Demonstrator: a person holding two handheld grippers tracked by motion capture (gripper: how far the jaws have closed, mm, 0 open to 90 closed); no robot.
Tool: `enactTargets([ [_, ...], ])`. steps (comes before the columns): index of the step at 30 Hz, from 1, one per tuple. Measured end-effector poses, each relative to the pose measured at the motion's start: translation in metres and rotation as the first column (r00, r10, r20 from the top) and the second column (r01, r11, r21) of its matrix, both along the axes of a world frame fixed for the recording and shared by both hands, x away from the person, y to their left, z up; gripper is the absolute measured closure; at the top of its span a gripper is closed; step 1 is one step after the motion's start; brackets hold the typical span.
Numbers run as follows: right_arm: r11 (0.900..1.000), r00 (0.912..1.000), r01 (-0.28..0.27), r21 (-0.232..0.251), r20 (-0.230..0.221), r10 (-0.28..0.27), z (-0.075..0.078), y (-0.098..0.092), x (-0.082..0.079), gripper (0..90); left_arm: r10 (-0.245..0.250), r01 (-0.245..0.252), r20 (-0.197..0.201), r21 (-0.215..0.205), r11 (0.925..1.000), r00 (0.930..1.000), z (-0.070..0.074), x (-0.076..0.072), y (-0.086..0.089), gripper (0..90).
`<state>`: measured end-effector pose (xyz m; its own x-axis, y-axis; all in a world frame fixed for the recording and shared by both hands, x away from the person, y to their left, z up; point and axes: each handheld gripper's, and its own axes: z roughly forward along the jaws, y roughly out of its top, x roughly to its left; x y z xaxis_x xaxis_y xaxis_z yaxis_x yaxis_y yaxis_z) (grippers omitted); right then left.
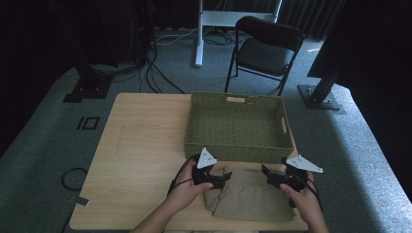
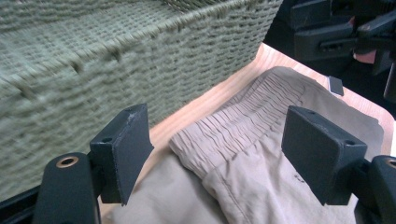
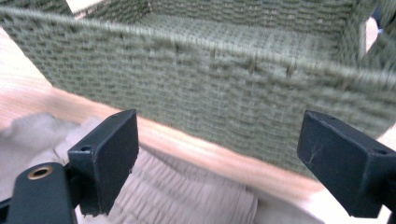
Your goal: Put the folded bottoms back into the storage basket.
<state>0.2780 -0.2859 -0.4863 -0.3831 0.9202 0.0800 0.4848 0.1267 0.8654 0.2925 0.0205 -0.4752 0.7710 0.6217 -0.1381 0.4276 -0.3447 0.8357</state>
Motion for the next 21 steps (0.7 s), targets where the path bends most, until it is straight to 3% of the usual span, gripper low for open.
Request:
enactTargets([
  [3,1.000,0.9998,0.011,-0.007,-0.018,-0.011,-0.009,-0.002,-0.005,12.2,-0.003,0.003,-0.015,0.019,0.9998,0.9999,-0.010,-0.003,-0.003,24.9],
  [5,1.000,0.9994,0.014,-0.009,-0.033,-0.015,-0.015,-0.004,-0.008,11.9,-0.011,0.011,-0.033,0.009,0.9999,0.9994,-0.016,-0.005,-0.005,24.9],
  [10,0.999,0.9981,0.032,-0.020,-0.052,-0.033,-0.023,-0.007,-0.013,11.9,-0.016,0.016,-0.030,0.025,0.9996,0.9994,-0.023,-0.008,-0.008,24.9],
  [11,0.997,0.9963,0.061,-0.040,-0.058,-0.064,-0.030,-0.011,-0.019,11.9,-0.021,0.023,-0.049,0.042,0.9989,0.9986,-0.030,-0.011,-0.010,20.4],
  [14,0.995,0.9938,0.077,-0.056,-0.076,-0.081,-0.037,-0.015,-0.025,11.9,0.006,-0.002,-0.061,0.056,0.9984,0.9981,-0.037,-0.015,-0.011,20.2],
  [16,0.994,0.9916,0.089,-0.062,-0.088,-0.094,-0.043,-0.018,-0.028,11.9,0.028,-0.022,-0.069,0.092,0.9955,0.9972,-0.043,-0.017,-0.011,20.2],
  [21,0.993,0.9853,0.100,-0.063,-0.132,-0.108,-0.053,-0.023,-0.031,11.9,0.068,-0.057,-0.096,0.115,0.9917,0.9930,-0.056,-0.016,-0.009,20.1],
])
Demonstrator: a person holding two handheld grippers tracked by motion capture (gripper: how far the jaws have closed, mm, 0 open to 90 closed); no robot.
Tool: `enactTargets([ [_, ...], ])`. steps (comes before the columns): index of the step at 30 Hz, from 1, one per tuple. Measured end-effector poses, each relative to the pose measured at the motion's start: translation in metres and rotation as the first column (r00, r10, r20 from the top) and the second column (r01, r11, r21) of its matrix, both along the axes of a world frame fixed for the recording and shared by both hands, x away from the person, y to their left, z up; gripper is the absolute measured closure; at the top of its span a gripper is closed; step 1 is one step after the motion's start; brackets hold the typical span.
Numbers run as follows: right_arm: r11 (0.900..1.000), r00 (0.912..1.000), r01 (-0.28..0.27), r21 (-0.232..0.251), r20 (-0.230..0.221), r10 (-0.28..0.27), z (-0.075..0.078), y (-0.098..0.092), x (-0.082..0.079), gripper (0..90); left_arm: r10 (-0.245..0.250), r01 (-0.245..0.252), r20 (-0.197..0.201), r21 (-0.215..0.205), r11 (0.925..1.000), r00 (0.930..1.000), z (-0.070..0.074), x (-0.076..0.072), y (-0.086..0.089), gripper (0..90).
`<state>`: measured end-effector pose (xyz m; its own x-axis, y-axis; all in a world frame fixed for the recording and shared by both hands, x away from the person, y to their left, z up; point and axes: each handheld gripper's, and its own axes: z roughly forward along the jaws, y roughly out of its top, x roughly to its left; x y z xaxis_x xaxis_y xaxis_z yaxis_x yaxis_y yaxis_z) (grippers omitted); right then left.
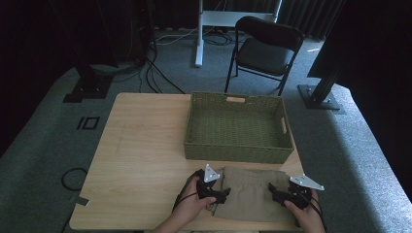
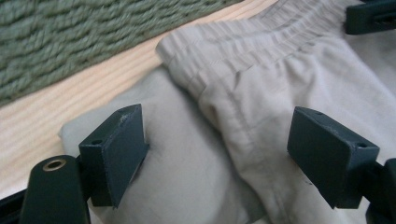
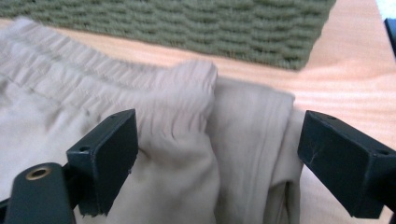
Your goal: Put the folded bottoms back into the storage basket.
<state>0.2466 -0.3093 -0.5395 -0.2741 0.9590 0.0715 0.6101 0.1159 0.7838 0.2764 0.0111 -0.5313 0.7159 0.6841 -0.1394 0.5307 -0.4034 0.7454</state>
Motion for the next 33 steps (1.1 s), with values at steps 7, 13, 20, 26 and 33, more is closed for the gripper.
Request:
enactTargets([
  [7,1.000,0.9997,0.007,-0.001,-0.023,-0.007,-0.010,-0.003,0.002,11.7,0.011,-0.011,-0.024,0.012,0.9999,0.9997,-0.010,0.005,-0.002,20.7],
  [13,1.000,0.9988,0.007,0.007,-0.049,-0.007,-0.017,-0.005,0.004,11.1,0.011,-0.011,-0.010,0.017,0.9998,0.9999,-0.015,0.005,-0.005,20.2],
  [20,1.000,0.9983,-0.007,-0.017,-0.058,0.006,-0.018,-0.002,0.004,11.2,-0.008,0.006,0.049,0.028,0.9996,0.9988,-0.021,0.005,-0.009,16.5],
  [26,1.000,0.9979,-0.016,-0.026,-0.063,0.014,-0.019,0.000,0.004,12.8,0.004,-0.006,0.043,0.030,0.9995,0.9991,-0.021,0.011,-0.013,16.3],
  [33,0.996,0.9950,-0.087,0.001,-0.050,0.087,-0.016,0.005,0.001,48.8,-0.037,0.034,0.066,0.043,0.9985,0.9971,-0.021,0.014,-0.017,52.1],
])
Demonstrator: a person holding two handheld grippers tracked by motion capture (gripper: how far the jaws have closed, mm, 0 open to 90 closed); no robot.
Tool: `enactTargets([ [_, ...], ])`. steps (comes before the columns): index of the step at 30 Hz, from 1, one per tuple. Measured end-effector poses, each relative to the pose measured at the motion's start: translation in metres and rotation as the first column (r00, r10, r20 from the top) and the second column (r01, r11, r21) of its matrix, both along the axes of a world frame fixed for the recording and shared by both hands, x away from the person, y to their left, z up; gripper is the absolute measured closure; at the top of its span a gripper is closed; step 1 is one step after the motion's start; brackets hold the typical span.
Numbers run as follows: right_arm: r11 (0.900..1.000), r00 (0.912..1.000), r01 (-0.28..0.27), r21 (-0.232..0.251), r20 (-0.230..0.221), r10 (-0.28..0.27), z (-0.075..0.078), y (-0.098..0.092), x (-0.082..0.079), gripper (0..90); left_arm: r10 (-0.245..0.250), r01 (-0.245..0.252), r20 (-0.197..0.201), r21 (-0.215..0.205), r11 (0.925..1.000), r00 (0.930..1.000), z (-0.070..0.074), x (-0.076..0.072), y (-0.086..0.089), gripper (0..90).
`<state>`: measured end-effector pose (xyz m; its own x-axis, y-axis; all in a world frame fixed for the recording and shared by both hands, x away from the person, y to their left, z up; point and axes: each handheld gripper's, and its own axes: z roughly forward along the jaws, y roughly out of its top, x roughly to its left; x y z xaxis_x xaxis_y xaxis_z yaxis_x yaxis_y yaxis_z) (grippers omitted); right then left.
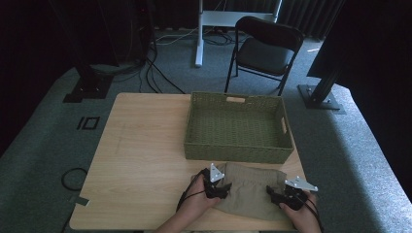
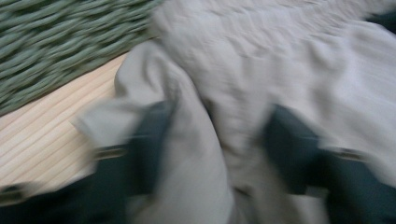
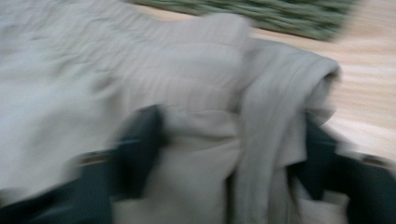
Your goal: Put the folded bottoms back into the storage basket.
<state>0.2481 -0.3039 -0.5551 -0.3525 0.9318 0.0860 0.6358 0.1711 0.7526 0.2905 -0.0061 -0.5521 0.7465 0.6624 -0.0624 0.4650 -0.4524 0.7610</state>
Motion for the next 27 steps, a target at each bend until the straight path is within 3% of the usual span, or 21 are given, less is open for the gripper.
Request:
enactTargets([
  [2,1.000,0.9998,-0.012,-0.004,-0.013,0.012,0.002,0.004,0.000,56.3,-0.009,0.008,0.031,0.033,0.9994,0.9995,0.000,0.000,-0.002,60.1],
  [4,1.000,0.9997,-0.013,-0.015,-0.023,0.012,0.004,0.007,0.000,60.5,-0.008,0.007,0.033,0.032,0.9995,0.9994,0.000,-0.001,-0.002,65.9],
  [11,0.998,0.9985,-0.029,-0.049,-0.048,0.027,0.013,0.011,-0.001,73.8,-0.034,0.034,-0.023,-0.009,0.9994,0.9992,0.008,0.005,0.002,76.6],
  [15,1.000,0.9984,-0.027,0.014,-0.050,0.028,0.021,0.008,-0.002,75.9,-0.037,0.035,-0.038,-0.040,0.9986,0.9986,0.015,0.004,0.005,78.1],
  [21,0.998,0.9983,-0.039,0.053,-0.041,0.042,0.034,0.005,-0.006,76.6,-0.046,0.041,-0.051,-0.087,0.9954,0.9977,0.029,0.001,0.011,78.9],
  [27,0.993,0.9985,-0.053,0.107,-0.008,0.054,0.050,0.006,-0.011,77.1,-0.040,0.037,-0.033,-0.093,0.9949,0.9986,0.043,0.002,0.018,79.3],
])
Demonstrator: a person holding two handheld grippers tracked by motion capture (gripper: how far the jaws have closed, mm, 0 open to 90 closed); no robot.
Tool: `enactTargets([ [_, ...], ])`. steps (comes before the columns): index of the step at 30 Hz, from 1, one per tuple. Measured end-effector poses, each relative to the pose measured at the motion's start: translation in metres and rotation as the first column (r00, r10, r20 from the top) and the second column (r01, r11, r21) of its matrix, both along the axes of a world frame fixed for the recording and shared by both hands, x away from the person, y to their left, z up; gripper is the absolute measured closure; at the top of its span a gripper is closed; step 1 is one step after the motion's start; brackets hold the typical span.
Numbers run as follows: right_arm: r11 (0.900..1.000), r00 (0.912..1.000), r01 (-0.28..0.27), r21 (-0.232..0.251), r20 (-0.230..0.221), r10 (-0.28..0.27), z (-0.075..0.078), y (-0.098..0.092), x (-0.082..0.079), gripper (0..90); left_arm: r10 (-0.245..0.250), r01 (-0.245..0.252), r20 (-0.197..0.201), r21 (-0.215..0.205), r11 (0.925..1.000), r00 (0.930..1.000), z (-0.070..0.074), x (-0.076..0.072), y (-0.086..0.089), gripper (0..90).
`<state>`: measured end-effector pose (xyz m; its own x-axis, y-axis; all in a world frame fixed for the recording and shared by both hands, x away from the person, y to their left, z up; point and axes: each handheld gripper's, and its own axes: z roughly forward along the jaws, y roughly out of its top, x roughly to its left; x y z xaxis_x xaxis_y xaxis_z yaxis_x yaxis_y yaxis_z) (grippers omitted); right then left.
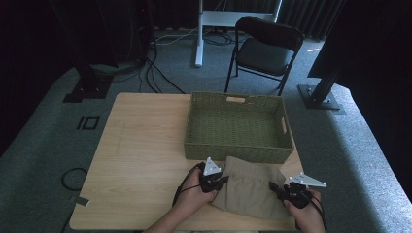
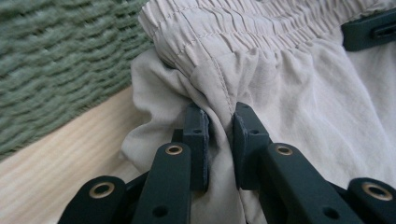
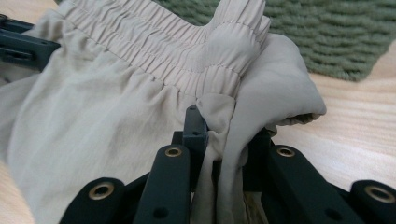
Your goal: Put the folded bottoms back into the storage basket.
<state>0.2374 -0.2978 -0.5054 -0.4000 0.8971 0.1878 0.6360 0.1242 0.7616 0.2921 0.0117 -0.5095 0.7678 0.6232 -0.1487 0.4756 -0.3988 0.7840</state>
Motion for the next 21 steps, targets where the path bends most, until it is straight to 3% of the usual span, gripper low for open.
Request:
enactTargets([
  [12,0.999,0.9961,-0.037,0.032,0.081,0.034,0.037,0.003,-0.001,77.3,0.003,-0.001,0.042,-0.050,0.9988,0.9991,0.035,0.004,0.011,79.6],
  [13,0.999,0.9955,-0.037,0.038,0.089,0.033,0.040,0.003,0.000,77.4,0.009,-0.005,0.044,-0.068,0.9977,0.9990,0.038,0.005,0.012,79.6],
  [21,0.997,0.9879,-0.059,0.057,0.147,0.050,0.068,0.004,0.008,77.3,0.016,-0.010,0.082,-0.076,0.9971,0.9965,0.063,0.013,0.017,79.7],
])
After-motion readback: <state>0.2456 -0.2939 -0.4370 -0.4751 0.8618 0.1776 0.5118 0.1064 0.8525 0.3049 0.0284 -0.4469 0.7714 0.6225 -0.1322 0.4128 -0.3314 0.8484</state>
